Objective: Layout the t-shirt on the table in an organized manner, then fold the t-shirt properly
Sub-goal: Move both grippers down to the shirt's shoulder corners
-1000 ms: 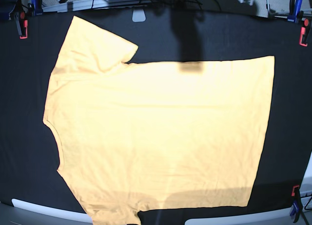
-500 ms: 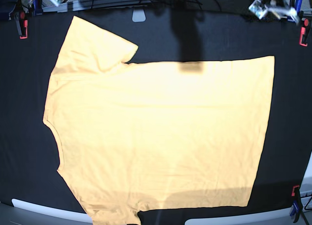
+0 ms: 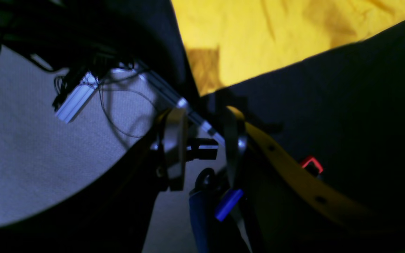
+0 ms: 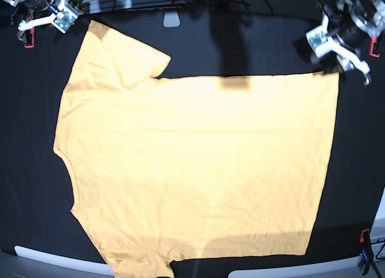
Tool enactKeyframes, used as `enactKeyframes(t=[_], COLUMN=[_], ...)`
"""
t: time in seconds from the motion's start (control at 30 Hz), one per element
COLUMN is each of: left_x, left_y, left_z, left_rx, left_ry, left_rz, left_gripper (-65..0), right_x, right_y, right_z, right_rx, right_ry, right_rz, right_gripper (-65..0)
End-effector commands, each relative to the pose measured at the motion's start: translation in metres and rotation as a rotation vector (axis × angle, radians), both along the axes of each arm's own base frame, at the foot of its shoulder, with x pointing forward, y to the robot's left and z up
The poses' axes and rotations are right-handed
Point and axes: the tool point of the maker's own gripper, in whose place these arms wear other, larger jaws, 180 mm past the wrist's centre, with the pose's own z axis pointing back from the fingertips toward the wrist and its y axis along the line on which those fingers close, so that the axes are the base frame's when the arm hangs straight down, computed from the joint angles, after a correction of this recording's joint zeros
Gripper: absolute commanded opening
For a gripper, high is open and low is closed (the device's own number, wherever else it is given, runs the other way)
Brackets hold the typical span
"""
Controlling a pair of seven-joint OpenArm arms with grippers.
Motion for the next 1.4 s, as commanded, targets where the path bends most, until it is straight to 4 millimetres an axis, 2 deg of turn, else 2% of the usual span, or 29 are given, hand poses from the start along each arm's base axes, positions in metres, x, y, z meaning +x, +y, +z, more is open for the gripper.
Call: enactKeyframes(t=[0.0, 0.13, 0.27, 0.57, 1.0, 1.17, 1.27, 1.37], left_x=[0.006, 0.015, 0.023, 0.012, 0.051, 0.045, 0.036, 0.018], left_y=[0.005, 0.026, 0.039, 0.051, 0.071, 0.072, 0.063, 0.045], left_z=[0.000, -0.024, -0.038, -0.063, -0.056, -0.059, -0.057, -0.056], left_rx=[-0.001, 0.011, 0.026, 0.034, 0.039, 0.039, 0.027, -0.002], left_ry=[-0.006, 0.042, 0.061, 0.124, 0.052, 0.076, 0.094, 0.131], left_rz=[0.003, 0.051, 0.083, 0.105, 0.149, 0.167, 0.149, 0.069], left_gripper=[-42.5, -42.6, -42.6, -42.6, -42.6, -42.6, -42.6, -42.6], right_x=[0.002, 0.002, 0.003, 0.013, 0.016, 0.015, 0.015, 0.015], right_y=[0.004, 0.004, 0.005, 0.004, 0.004, 0.003, 0.003, 0.003], right_z=[0.004, 0.004, 0.005, 0.008, 0.009, 0.008, 0.008, 0.008], right_rx=[0.009, 0.010, 0.015, 0.013, 0.011, 0.007, 0.007, 0.007], right_ry=[-0.011, -0.013, -0.019, -0.052, -0.061, -0.056, -0.056, -0.057], right_rz=[0.017, 0.017, 0.019, 0.014, 0.013, 0.012, 0.012, 0.012], right_gripper=[-47.1, -47.1, -47.1, -47.1, -47.1, -47.1, -47.1, -47.1])
